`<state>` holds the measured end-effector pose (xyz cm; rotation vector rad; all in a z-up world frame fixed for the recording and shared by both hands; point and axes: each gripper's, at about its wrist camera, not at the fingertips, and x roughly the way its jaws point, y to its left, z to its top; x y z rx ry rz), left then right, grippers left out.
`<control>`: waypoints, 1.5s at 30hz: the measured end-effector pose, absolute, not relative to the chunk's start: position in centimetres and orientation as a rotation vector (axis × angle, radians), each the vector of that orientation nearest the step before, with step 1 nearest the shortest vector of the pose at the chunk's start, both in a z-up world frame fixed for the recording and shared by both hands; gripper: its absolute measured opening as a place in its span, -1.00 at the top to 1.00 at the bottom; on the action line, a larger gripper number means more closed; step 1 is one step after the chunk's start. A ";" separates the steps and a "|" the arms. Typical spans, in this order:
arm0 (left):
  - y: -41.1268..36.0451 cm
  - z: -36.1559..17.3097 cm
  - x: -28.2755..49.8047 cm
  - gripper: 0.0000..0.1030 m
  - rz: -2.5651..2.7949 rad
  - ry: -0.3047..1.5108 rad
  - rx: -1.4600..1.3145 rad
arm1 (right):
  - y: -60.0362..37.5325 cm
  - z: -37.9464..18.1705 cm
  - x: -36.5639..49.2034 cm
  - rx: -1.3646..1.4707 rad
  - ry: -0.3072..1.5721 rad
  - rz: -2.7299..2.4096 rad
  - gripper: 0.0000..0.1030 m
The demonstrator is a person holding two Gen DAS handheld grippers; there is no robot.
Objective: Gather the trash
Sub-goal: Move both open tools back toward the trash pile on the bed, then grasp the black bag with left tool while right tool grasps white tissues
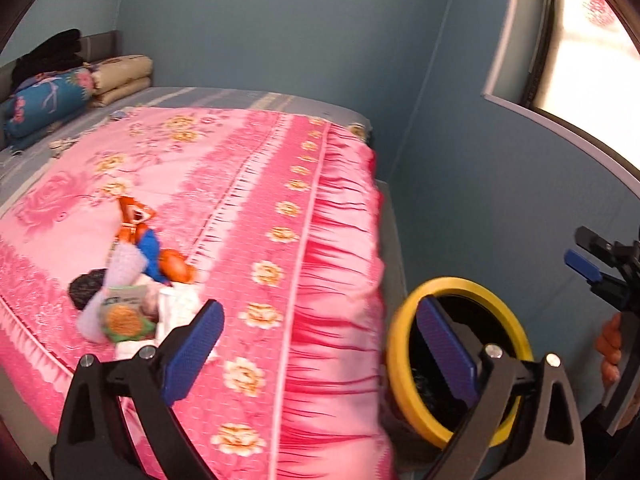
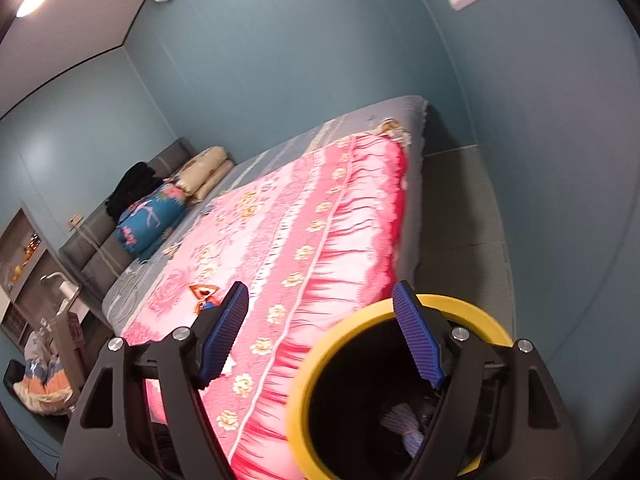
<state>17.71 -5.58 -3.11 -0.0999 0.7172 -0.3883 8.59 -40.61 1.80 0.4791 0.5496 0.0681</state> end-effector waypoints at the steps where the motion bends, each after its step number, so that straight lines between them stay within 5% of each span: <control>1: -4.7 -3.1 18.0 -0.81 -0.369 0.714 -0.104 | -40.1 1.9 9.0 0.476 0.550 0.083 -0.39; 19: 7.9 -5.1 21.4 -0.82 -0.168 0.712 -0.182 | -27.8 0.5 18.2 0.344 0.693 0.262 -0.39; 45: 20.1 -14.2 28.8 -0.82 0.017 0.868 -0.270 | -10.0 -11.4 29.1 0.180 1.038 0.480 -0.39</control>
